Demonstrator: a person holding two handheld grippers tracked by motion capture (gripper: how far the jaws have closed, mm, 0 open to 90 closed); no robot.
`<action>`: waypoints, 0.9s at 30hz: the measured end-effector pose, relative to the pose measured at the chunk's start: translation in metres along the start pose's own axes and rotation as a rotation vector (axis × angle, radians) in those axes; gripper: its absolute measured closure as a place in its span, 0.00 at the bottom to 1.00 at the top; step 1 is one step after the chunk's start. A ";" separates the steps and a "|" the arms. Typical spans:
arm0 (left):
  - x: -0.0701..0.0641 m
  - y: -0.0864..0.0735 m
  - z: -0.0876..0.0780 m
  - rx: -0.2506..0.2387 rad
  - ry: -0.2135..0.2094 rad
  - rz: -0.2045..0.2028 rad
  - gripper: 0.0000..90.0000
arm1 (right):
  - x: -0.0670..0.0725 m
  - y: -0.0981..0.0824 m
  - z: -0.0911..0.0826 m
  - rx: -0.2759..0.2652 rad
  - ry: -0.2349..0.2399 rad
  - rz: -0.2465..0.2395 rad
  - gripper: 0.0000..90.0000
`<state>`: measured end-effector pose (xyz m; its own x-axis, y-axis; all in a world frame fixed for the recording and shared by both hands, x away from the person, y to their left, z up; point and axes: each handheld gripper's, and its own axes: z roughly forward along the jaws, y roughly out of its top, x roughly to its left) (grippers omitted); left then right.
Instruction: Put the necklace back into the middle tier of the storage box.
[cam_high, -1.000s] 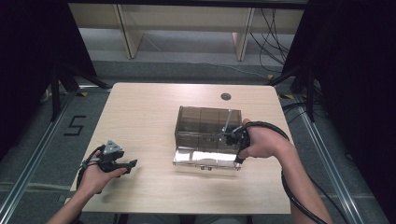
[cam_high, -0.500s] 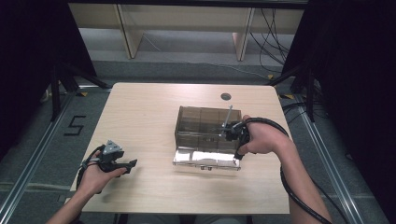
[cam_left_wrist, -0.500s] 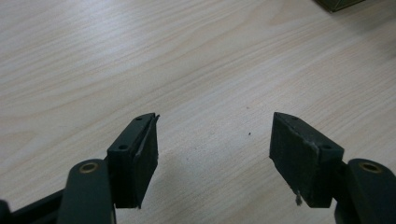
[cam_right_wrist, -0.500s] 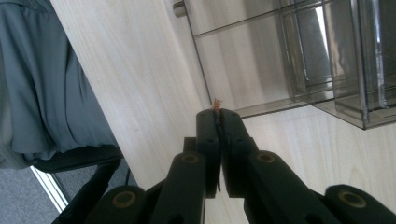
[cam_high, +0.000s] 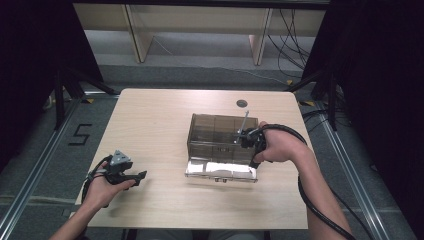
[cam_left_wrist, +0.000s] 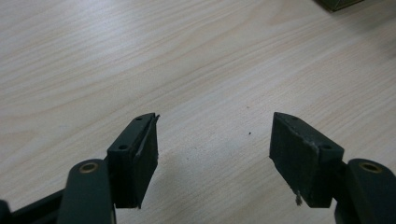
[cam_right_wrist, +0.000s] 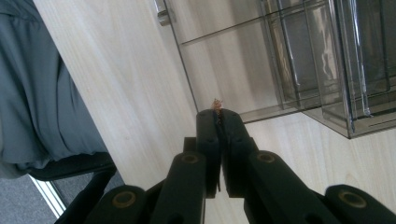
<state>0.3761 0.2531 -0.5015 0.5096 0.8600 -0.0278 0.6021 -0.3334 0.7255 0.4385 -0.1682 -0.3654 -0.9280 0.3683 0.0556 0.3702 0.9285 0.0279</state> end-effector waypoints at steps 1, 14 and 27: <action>0.000 0.000 0.000 0.000 0.000 0.001 0.36 | 0.001 0.000 0.000 0.005 -0.009 0.014 0.97; 0.000 0.000 0.000 -0.006 0.001 -0.001 0.36 | -0.006 0.004 0.011 -0.010 -0.026 0.020 0.97; 0.001 0.000 0.000 0.007 0.000 0.014 0.36 | -0.011 0.008 0.021 -0.012 -0.028 0.040 0.97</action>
<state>0.3762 0.2539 -0.5017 0.5179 0.8553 -0.0181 0.5996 -0.3478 0.7208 0.4507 -0.1639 -0.3871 -0.9133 0.4062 0.0285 0.4071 0.9126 0.0380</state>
